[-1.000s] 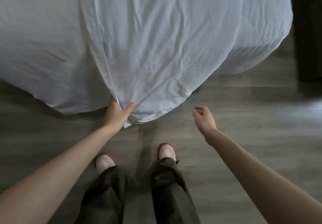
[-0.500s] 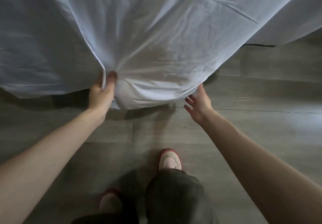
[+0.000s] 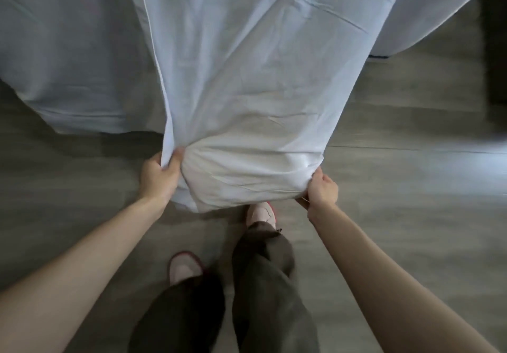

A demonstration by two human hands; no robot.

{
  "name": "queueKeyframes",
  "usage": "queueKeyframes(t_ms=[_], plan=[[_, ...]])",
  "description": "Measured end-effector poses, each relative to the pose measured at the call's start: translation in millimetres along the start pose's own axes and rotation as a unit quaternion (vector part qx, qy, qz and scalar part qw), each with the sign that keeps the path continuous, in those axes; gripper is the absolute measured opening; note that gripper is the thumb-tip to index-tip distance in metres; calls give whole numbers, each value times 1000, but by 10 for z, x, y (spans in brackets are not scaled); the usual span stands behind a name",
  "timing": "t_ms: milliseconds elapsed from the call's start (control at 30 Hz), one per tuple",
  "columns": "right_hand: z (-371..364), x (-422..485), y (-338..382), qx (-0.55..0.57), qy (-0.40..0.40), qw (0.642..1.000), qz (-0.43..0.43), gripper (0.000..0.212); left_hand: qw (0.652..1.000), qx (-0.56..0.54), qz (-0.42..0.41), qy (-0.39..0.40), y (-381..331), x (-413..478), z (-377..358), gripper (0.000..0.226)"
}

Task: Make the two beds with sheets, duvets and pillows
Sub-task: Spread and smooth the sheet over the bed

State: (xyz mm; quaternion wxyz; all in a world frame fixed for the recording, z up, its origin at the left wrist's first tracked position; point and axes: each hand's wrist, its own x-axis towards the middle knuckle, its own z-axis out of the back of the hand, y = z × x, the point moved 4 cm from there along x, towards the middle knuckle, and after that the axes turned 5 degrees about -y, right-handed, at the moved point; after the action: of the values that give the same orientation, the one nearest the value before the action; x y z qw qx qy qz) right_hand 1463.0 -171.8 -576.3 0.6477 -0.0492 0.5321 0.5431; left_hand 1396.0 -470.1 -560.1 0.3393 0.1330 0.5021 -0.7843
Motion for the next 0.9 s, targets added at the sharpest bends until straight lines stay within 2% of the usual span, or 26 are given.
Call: queueKeyframes(t_ms=[133,233,333,433,500,533,633,767,900], plan=[[510,-418,-115,48,-5,993,-110,15,999,46,11,22,-51,-438,367,21],[781,-700,-288,107,-3,976,-188,16,997,66,-2,37,-114,-708,546,25],[863,-899,-400,124,15,967,-222,15,998,65,6,22,-143,-864,674,28],[884,-990,-366,69,19,973,-220,9,996,86,14,11,-156,-887,719,26],[911,-1024,-311,-8,32,983,-182,12,994,101,21,37,-151,-869,704,32],[935,-1025,-272,-55,38,988,-142,21,993,99,33,55,-164,-883,693,44],[1017,-1212,6,-188,64,979,49,45,988,108,52,93,-385,-1041,732,72],[1060,-1846,611,-241,129,941,200,51,975,180,-51,117,-1017,-1293,909,70],[1146,-2588,1325,-235,142,904,326,49,970,178,-120,113,-1811,-1540,1247,65]])
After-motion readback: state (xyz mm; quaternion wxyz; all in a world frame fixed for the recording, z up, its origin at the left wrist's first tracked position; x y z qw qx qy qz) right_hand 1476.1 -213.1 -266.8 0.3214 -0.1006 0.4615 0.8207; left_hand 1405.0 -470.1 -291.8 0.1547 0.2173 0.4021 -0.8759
